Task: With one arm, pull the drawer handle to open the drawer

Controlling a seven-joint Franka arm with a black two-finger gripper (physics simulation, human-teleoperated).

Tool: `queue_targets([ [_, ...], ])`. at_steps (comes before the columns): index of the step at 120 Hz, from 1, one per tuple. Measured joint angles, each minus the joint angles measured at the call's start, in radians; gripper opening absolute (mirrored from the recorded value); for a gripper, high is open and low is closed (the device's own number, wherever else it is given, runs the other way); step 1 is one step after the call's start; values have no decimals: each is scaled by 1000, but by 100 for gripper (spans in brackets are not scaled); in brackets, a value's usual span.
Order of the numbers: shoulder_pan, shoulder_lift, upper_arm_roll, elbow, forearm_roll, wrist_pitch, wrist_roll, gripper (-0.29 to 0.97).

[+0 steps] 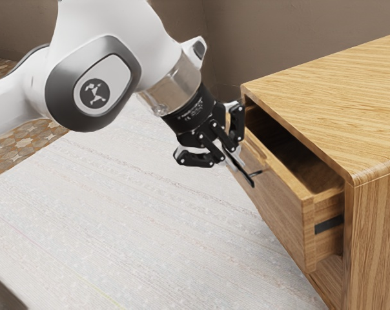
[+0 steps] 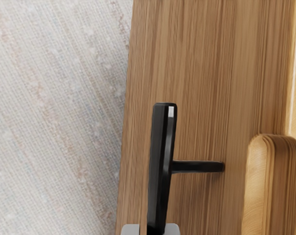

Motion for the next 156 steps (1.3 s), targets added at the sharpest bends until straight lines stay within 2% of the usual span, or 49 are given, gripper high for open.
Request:
queue_targets([
  [46,-5,-95,-13,-97,1,1,-4,-8],
  [83,13,-148,-12,-142,0,-2,-5,-1],
  [156,56,-289,-21,-279,-1,-7,-6,2],
])
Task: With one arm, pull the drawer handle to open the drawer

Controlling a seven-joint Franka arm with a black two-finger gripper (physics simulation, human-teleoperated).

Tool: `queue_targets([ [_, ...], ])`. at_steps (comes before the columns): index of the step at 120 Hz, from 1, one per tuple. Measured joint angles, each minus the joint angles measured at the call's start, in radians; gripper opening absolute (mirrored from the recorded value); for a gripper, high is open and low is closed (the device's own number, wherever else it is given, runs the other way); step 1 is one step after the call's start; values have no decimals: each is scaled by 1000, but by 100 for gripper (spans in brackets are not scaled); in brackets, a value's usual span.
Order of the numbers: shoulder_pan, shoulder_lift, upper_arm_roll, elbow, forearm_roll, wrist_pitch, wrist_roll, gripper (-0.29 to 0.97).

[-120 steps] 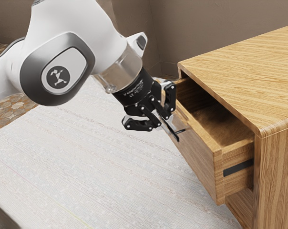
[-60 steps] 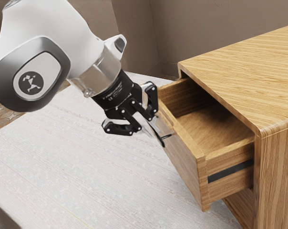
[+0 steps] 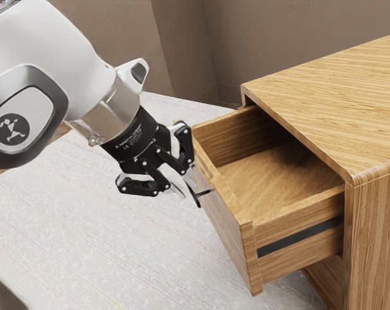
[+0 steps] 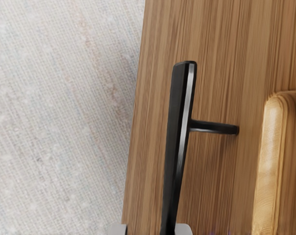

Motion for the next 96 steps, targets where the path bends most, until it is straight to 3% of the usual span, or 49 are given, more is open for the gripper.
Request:
queue_targets([
  [63,73,-157,-5,-126,-1,-20,-1,2],
  [96,76,-187,-8,-144,-1,-41,-2,3],
])
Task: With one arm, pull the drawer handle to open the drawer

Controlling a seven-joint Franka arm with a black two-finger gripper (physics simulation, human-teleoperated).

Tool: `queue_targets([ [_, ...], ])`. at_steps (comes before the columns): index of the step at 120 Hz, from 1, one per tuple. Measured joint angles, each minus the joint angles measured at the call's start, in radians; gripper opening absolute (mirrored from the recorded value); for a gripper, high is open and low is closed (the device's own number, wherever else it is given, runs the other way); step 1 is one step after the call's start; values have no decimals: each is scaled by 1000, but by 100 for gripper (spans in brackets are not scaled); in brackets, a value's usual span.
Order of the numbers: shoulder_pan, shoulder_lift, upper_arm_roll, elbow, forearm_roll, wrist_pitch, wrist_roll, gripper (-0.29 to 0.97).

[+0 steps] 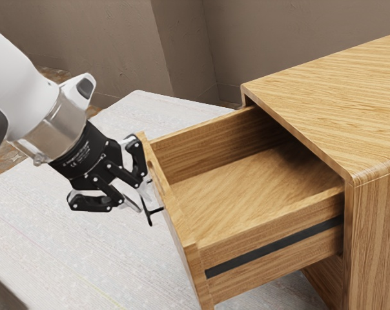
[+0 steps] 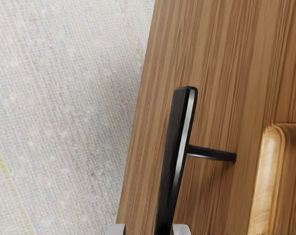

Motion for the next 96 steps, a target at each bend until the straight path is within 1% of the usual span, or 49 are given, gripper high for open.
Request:
queue_targets([
  [15,1,-16,-10,-5,0,-11,-2,3],
  [28,28,-43,-23,-10,0,-31,-4,3],
  [46,37,-67,-27,-27,0,-52,-8,3],
  [54,54,-91,-30,-29,0,-67,-9,4],
  [62,70,-119,-50,-28,0,-82,-10,4],
  [68,76,-152,-77,-15,-1,-93,-11,10],
  [78,98,-211,-151,57,-1,-114,-11,28],
  [84,103,-229,-175,123,0,-139,-11,37],
  [92,105,-216,-185,210,10,-184,-11,45],
  [96,91,-164,-187,281,30,-216,-12,49],
])
